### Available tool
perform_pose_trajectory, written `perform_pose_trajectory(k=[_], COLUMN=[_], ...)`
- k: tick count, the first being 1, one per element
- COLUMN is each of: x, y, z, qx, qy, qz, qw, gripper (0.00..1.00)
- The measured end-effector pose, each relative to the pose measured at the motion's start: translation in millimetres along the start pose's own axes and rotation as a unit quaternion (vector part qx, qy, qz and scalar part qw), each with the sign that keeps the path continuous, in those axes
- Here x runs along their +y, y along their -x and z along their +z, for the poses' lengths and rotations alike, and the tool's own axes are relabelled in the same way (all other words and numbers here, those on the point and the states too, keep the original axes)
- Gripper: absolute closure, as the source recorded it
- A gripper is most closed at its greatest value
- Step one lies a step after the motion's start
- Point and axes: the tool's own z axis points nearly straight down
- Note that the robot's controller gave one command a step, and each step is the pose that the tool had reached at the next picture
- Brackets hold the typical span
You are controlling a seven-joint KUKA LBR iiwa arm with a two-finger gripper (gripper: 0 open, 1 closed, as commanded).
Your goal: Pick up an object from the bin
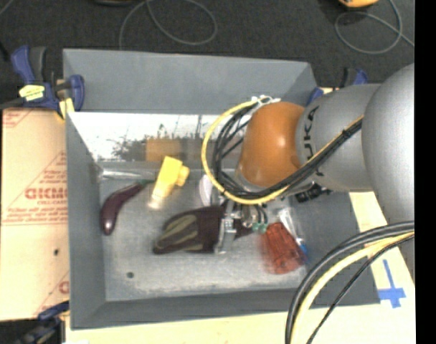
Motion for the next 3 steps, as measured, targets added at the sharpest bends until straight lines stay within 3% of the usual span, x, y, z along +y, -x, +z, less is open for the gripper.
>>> perform_pose_trajectory(k=[1,2,3], x=[-5.7,-7.5,-6.7], y=[5.1,-1.1,5.6], z=[18.7,13.6,14.6], qx=[-0.0079,-0.0102,-0.0114], qy=[0.000,0.002,0.001], qz=[-0.029,-0.006,-0.023], qw=[0.9995,0.9999,0.9997], gripper=[0.00,0.00,0.00])
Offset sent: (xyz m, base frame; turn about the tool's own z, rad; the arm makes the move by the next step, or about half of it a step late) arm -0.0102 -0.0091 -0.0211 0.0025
